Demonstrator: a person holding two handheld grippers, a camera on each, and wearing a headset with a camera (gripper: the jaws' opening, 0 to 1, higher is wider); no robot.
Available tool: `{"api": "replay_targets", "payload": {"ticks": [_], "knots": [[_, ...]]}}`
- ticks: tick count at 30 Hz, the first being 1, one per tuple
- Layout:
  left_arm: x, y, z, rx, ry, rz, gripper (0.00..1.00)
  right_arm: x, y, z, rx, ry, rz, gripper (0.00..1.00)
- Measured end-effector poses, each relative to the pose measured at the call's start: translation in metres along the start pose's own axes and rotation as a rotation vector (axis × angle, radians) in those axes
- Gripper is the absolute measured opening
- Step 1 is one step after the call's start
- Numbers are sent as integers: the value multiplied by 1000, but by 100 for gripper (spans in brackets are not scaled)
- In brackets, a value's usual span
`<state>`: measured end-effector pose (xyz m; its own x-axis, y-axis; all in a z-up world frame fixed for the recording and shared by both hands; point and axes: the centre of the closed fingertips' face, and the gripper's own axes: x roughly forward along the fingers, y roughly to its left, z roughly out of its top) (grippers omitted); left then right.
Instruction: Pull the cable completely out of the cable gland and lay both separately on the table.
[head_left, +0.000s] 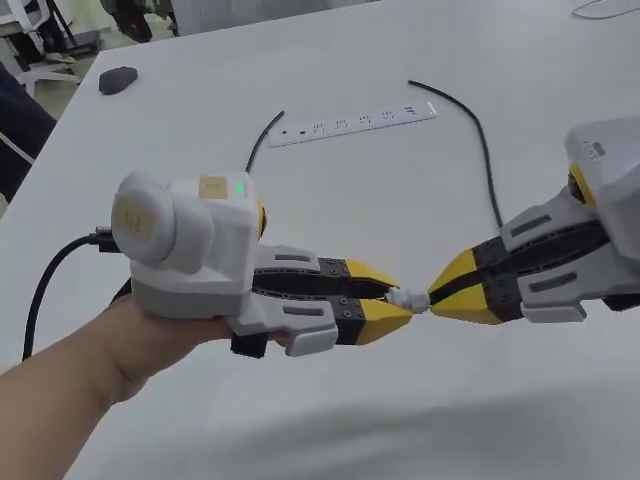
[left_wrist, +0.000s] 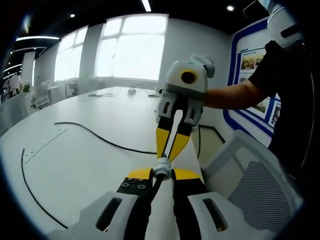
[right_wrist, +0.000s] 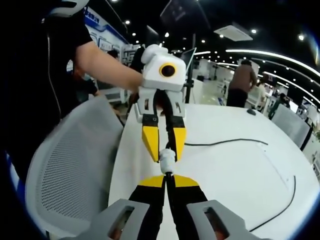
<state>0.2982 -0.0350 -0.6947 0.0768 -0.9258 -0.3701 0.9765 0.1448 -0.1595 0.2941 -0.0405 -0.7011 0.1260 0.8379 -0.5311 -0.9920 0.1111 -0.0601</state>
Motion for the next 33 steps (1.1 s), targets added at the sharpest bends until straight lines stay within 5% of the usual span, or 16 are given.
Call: {"api": "replay_targets", "payload": {"ticks": [10,17,19,22,33], "knots": [[-6,-2,0,-3,-9,23,14,-14,-1,-22,31,67,-53,0],[-16,0,-5,-5,-7,50,14,-32,-9,-58,98,172,-140,0],[-18,2,-3,-2,-41,67,14,-38,-12,-67,148,202,-176,0],[-18,1,-7,-9,-34,78,14,-46,-16,-79,128,254,-204,0],[-22,-1,-17,-13,-15,86,14,-72,-17,-137,190,364,-243,0]]}}
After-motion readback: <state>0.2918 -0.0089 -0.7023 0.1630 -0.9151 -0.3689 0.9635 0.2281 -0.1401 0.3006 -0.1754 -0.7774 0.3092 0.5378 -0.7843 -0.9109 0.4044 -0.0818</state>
